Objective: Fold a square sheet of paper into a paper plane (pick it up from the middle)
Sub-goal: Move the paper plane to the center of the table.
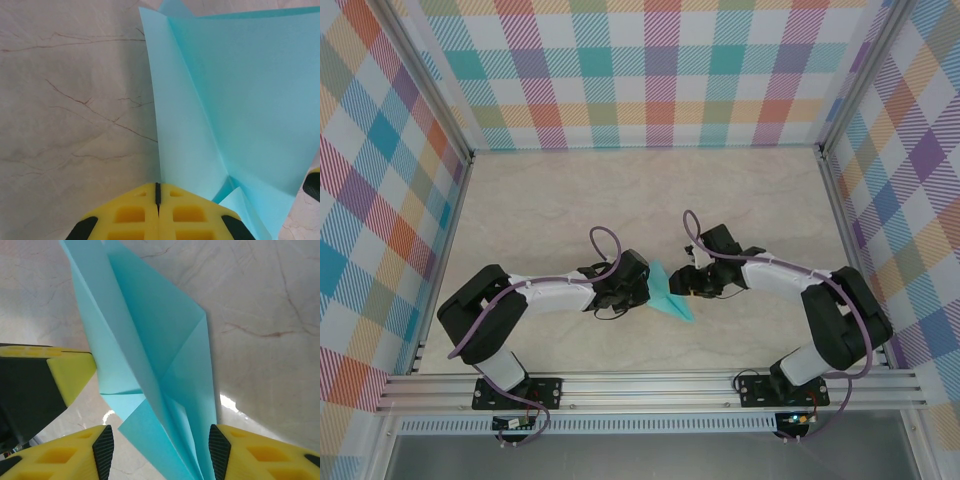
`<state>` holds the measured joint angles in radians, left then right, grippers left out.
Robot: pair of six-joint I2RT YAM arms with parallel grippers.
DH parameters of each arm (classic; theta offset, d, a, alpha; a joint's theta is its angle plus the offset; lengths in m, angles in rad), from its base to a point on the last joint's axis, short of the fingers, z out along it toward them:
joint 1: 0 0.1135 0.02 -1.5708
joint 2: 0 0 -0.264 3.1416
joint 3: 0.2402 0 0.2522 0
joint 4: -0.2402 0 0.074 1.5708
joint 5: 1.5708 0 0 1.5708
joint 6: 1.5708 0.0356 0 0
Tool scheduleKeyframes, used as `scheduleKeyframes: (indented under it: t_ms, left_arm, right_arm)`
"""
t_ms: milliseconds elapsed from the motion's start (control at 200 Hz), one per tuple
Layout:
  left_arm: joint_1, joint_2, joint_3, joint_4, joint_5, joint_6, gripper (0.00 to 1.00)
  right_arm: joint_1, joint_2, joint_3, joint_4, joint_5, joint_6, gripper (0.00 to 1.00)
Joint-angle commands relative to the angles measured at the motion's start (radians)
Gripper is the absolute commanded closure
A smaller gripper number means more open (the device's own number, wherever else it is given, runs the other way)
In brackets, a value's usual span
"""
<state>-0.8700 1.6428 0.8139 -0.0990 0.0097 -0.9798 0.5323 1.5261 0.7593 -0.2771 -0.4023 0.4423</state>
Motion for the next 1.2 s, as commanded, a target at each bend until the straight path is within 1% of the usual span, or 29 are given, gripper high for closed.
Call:
scheduleKeyframes:
  t_ms: [0, 70, 125, 300, 430, 660, 760, 890, 955, 1010, 1125, 1195]
  left_arm:
    - [-0.001, -0.005, 0.002, 0.003, 0.006, 0.007, 1.0]
    - [-0.001, -0.004, 0.003, 0.001, 0.006, 0.009, 1.0]
    - [-0.003, -0.005, 0.004, 0.0, 0.004, 0.007, 1.0]
    - [-0.002, -0.003, 0.01, -0.008, 0.003, 0.011, 1.0]
    - [-0.002, -0.004, 0.016, -0.01, 0.001, 0.011, 1.0]
    - [-0.002, -0.011, 0.016, -0.013, 0.001, 0.012, 1.0]
    - [-0.002, -0.011, 0.016, -0.016, 0.0, 0.012, 1.0]
    - [-0.002, -0.016, 0.018, -0.019, -0.001, 0.013, 1.0]
    - [-0.001, -0.023, 0.018, -0.022, -0.001, 0.015, 0.99]
    - [-0.002, -0.03, 0.017, -0.022, -0.002, 0.016, 0.99]
    - [-0.002, -0.054, 0.017, -0.04, -0.01, 0.024, 0.95]
    - [-0.001, -0.084, 0.014, -0.065, -0.027, 0.031, 0.91]
  right_arm:
    - [0.006, 0.056, 0.037, 0.003, -0.037, -0.047, 0.46]
    - [0.008, 0.068, 0.023, 0.046, -0.114, -0.051, 0.47]
    - [0.013, 0.065, 0.009, 0.071, -0.149, -0.054, 0.47]
    - [0.036, 0.025, -0.021, 0.069, -0.158, -0.083, 0.5]
    - [0.059, 0.018, -0.023, 0.027, -0.099, -0.107, 0.52]
    - [0.106, 0.052, 0.004, -0.021, 0.033, -0.129, 0.52]
    - [0.129, 0.072, 0.022, -0.04, 0.076, -0.142, 0.53]
    - [0.167, 0.094, 0.045, -0.075, 0.177, -0.147, 0.6]
    - [0.186, 0.105, 0.056, -0.095, 0.23, -0.145, 0.66]
    - [0.196, 0.111, 0.068, -0.105, 0.263, -0.141, 0.73]
    - [0.211, 0.099, 0.078, -0.116, 0.295, -0.128, 0.83]
    - [0.218, 0.08, 0.09, -0.138, 0.338, -0.104, 0.87]
